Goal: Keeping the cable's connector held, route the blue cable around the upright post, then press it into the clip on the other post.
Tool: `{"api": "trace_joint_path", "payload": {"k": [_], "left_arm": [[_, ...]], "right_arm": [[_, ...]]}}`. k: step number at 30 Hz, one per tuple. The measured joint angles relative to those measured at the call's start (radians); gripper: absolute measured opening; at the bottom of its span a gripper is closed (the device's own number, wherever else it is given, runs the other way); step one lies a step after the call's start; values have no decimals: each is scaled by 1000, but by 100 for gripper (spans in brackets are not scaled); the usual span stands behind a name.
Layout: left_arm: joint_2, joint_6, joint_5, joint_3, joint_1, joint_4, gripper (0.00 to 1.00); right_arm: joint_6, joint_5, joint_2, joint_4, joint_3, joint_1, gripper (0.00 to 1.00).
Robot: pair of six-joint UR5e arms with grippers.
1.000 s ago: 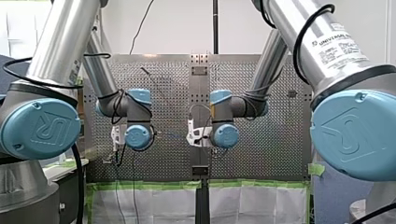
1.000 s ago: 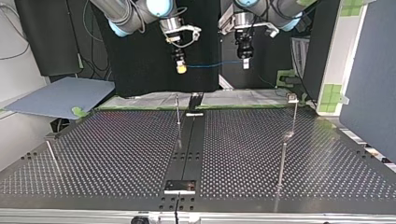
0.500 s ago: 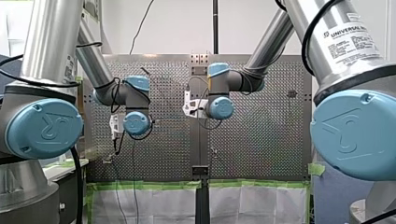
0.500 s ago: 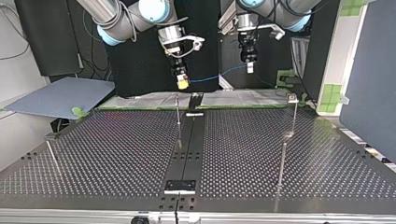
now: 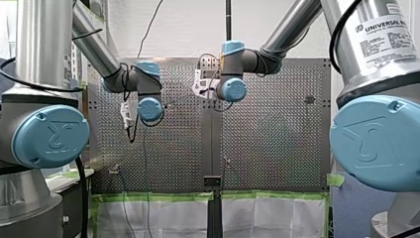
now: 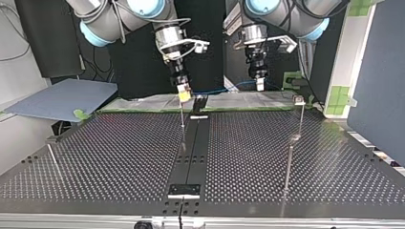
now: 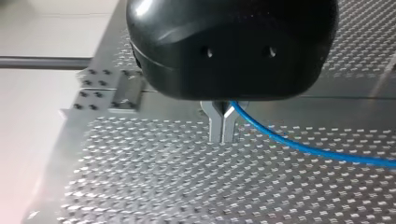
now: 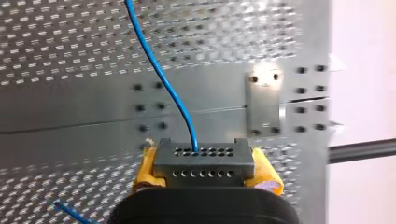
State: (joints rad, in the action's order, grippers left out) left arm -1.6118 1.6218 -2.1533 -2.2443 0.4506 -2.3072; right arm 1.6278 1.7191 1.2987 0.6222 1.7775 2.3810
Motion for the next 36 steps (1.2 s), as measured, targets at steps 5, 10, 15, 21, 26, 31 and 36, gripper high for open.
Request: {"api": "trace_joint_path", "payload": {"k": [5, 10, 15, 21, 26, 31, 36], "left_arm": [[45, 25, 3, 45, -13, -46, 0], [87, 46, 7, 87, -27, -87, 0], [132, 62, 8, 132, -46, -132, 0], [181, 71, 21, 182, -68, -182, 0], [198, 78, 53, 225, -87, -225, 0], [199, 79, 86, 267, -104, -267, 0], [196, 87, 105, 309, -121, -309, 0]], "right_arm": [[6, -14, 31, -14, -27, -1, 0], [30, -27, 21, -27, -59, -2, 0], [35, -38, -8, -46, -93, -2, 0], [35, -45, -21, -71, -134, -3, 0], [35, -52, -23, -100, -170, -3, 0], [37, -57, -25, -123, -211, -1, 0], [38, -66, -26, -161, -255, 4, 0]]}}
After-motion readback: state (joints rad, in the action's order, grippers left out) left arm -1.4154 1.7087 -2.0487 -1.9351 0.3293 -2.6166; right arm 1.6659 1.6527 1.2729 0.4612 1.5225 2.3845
